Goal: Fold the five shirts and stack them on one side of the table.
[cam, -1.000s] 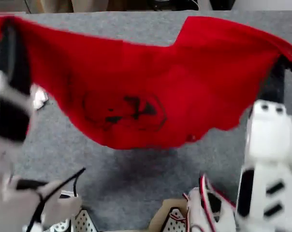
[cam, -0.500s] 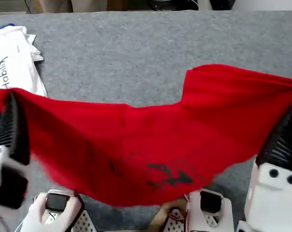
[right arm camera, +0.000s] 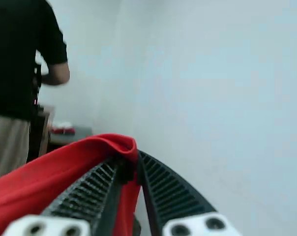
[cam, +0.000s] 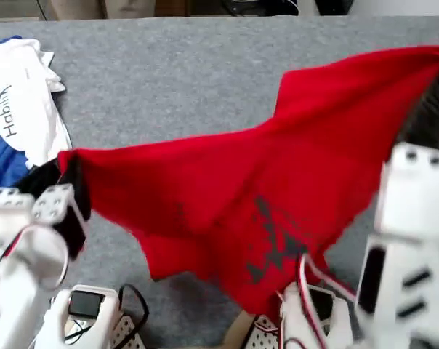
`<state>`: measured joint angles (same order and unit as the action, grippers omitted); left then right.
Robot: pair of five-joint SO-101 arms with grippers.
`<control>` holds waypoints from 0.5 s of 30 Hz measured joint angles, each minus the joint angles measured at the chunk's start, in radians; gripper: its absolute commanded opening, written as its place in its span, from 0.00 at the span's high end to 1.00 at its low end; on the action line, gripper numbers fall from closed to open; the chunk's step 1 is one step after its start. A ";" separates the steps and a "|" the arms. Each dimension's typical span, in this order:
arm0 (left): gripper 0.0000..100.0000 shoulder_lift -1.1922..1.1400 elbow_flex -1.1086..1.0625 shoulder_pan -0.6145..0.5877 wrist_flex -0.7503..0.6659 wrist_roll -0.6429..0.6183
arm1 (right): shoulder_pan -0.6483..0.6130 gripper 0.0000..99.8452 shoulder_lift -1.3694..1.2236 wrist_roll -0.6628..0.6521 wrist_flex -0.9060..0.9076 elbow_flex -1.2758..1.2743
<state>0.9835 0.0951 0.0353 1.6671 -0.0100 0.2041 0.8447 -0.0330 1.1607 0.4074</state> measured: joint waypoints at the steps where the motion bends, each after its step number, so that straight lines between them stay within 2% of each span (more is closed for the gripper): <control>1: 0.98 -0.002 -0.034 -0.023 -0.040 0.000 | 0.000 1.00 -0.005 0.000 0.000 -0.032; 7: 0.98 -0.002 -0.305 -0.169 -0.373 0.000 | -0.002 1.00 -0.017 -0.012 -0.077 -0.301; 15: 0.98 -0.017 -0.769 -0.178 -0.954 -0.002 | -0.003 1.00 -0.023 -0.066 -0.359 -0.709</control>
<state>0.9666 -0.6736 -0.1427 0.7127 -0.0115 0.2010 0.8216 -0.0990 0.8017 -0.3015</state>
